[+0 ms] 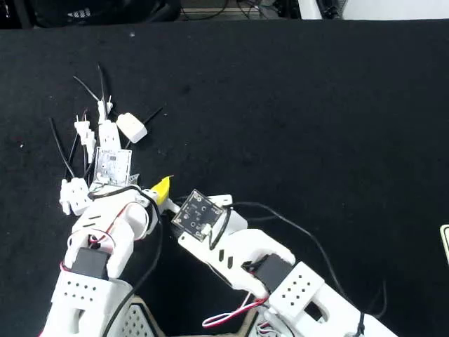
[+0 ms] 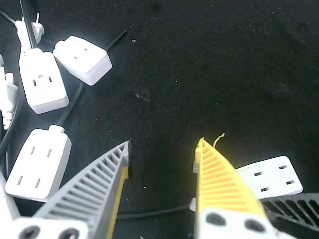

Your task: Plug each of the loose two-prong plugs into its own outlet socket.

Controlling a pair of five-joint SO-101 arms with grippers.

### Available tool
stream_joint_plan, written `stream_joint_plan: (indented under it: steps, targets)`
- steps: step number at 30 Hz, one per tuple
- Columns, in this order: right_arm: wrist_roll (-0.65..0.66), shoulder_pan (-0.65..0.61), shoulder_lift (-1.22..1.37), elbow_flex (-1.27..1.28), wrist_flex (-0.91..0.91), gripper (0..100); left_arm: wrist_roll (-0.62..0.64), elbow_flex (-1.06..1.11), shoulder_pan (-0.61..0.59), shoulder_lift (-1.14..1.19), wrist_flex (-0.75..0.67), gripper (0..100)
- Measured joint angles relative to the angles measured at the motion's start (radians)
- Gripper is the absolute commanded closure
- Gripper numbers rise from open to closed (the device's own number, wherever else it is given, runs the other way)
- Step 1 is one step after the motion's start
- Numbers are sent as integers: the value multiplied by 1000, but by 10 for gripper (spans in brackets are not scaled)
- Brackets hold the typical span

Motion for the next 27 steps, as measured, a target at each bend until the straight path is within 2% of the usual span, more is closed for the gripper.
stream_joint_plan:
  steps: [12,16,22,27]
  targets:
    - [0,2,0,0,14,988,0,0,0,0,0,784]
    - [-3,97,-20,-5,60,988,0,-21,-8,15,11,784]
    - [-2,276,-29,-89,259,988,-3,-32,-167,15,11,784]
    - [-3,342,-29,-227,453,988,43,-28,-265,15,-18,784]
